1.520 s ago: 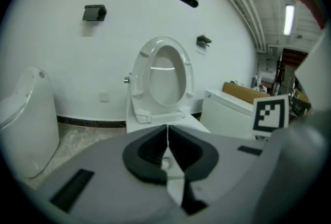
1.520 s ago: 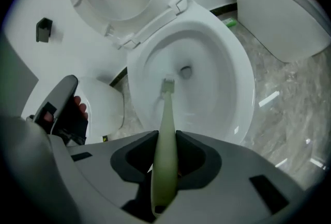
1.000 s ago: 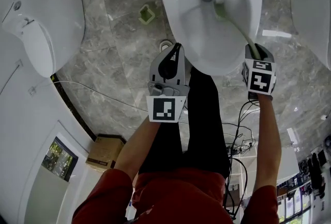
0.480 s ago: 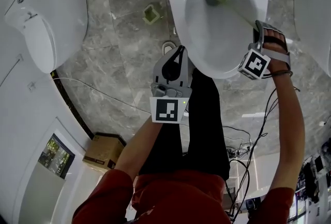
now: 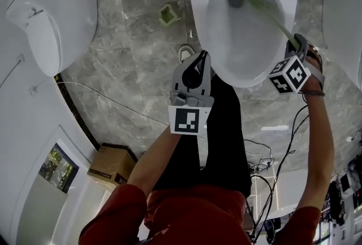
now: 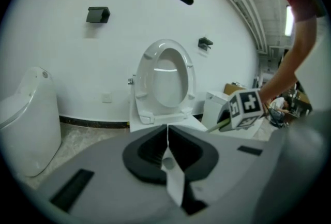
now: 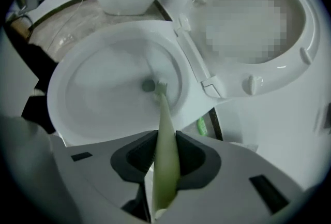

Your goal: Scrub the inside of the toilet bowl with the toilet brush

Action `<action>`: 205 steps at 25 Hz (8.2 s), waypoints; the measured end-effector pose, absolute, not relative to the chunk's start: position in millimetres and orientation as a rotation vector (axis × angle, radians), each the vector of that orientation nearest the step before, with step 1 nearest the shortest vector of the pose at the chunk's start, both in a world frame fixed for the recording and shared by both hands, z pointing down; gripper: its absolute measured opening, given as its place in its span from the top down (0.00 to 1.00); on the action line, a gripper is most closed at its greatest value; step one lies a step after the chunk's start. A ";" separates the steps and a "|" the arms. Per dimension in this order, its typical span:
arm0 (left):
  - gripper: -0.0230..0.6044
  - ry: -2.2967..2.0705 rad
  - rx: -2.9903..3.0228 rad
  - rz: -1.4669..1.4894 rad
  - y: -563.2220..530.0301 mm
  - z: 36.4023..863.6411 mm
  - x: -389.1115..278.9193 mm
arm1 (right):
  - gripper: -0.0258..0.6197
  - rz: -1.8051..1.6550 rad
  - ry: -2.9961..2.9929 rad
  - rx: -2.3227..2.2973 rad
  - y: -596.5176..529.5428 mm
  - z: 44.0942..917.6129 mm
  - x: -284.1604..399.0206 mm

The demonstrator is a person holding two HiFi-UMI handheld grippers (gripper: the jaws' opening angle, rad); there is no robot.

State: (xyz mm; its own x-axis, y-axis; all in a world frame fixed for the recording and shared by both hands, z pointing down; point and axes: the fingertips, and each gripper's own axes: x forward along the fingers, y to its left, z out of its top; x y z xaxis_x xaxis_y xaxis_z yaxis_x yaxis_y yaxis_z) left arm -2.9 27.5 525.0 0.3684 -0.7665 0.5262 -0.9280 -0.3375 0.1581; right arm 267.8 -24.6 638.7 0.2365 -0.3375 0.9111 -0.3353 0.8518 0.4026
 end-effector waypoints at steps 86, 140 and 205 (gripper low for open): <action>0.97 -1.803 2.399 0.216 32.6 185.6 -48.7 | 0.81 0.612 -1.882 1.756 70.6 258.8 186.3; 0.97 -2.131 1.944 0.198 61.5 383.8 -332.7 | 0.81 0.226 -1.826 0.805 11.5 640.3 -145.5; 0.97 -2.014 2.672 -0.152 59.6 -111.6 21.5 | 0.96 -0.143 -2.460 2.137 52.0 -112.4 268.7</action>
